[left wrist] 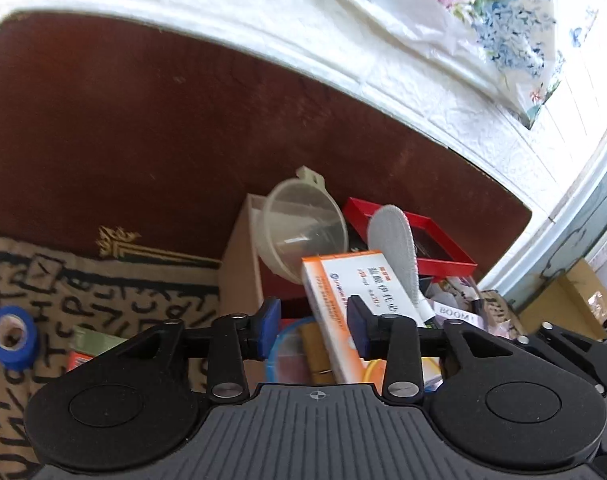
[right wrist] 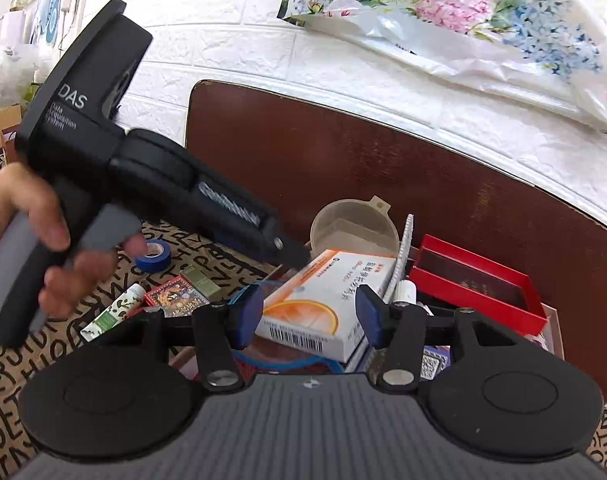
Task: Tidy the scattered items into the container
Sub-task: 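Lift the medicine box into the cardboard box and open the left tool, then withdraw the left tool from the box toward the white tube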
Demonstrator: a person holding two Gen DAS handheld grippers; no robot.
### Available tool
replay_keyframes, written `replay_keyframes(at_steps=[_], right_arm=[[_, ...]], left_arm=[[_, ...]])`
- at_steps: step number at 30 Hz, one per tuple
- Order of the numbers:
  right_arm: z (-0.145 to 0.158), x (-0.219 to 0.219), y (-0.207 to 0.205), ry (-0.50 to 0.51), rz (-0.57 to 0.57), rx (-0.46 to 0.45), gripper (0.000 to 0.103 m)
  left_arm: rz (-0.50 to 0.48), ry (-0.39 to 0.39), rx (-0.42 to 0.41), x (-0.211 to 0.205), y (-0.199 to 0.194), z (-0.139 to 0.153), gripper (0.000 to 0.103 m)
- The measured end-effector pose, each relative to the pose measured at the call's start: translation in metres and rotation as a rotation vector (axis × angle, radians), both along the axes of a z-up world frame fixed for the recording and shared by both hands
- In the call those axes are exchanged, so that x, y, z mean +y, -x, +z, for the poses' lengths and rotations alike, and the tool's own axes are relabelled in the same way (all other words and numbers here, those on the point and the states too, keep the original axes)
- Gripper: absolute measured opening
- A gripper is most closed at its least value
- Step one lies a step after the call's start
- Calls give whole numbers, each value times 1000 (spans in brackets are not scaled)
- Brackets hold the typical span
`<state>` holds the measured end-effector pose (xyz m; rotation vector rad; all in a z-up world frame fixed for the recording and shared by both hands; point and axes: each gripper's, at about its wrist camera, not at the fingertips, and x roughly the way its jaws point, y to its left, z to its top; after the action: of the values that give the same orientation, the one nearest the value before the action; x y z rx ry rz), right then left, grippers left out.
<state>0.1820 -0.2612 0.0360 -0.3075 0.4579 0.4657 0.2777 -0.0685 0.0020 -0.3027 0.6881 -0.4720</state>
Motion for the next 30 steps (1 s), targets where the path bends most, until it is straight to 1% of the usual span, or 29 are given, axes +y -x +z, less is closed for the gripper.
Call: replay_keyframes(at_steps=[3, 4, 5, 7, 8, 10, 11, 13, 15, 21, 25, 27, 29, 30], right_arm=[[-2, -1, 10, 30, 1, -14, 56], [-2, -2, 14, 34, 0, -17, 55], [-2, -3, 16, 32, -2, -15, 55], [-4, -4, 18, 41, -7, -3, 53], [-5, -3, 18, 50, -16, 1, 52], [-8, -2, 14, 51, -27, 16, 43], [-9, -1, 11, 48, -33, 24, 41], [-11, 1, 6, 44, -44, 29, 34], [-13, 3, 0, 38, -54, 31, 30], [-21, 6, -24, 21, -113, 51, 30], [-26, 7, -30, 9, -113, 60, 32], [-26, 7, -27, 3, -108, 55, 36], [-25, 5, -23, -1, -111, 46, 45], [-24, 4, -20, -3, -111, 37, 52]], left_arm=[[-40, -41, -23, 0, 14, 3, 58], [-52, -56, -32, 0, 20, 4, 62], [-63, -75, -42, -1, 26, 4, 69], [-67, -110, -64, -4, 36, 4, 76], [-71, -124, -73, -5, 39, 4, 77], [-77, -145, -82, -10, 43, 3, 80], [-73, -152, -82, -11, 43, 2, 82], [-64, -157, -80, -12, 42, 1, 82], [-56, -150, -72, -11, 38, -1, 82], [-23, -147, -49, -12, 20, -10, 82], [-20, -133, -32, -12, 13, -15, 82], [-21, -131, -34, -11, 13, -16, 83], [-5, -134, -42, -9, 16, -16, 90], [11, -138, -47, -8, 18, -16, 92]])
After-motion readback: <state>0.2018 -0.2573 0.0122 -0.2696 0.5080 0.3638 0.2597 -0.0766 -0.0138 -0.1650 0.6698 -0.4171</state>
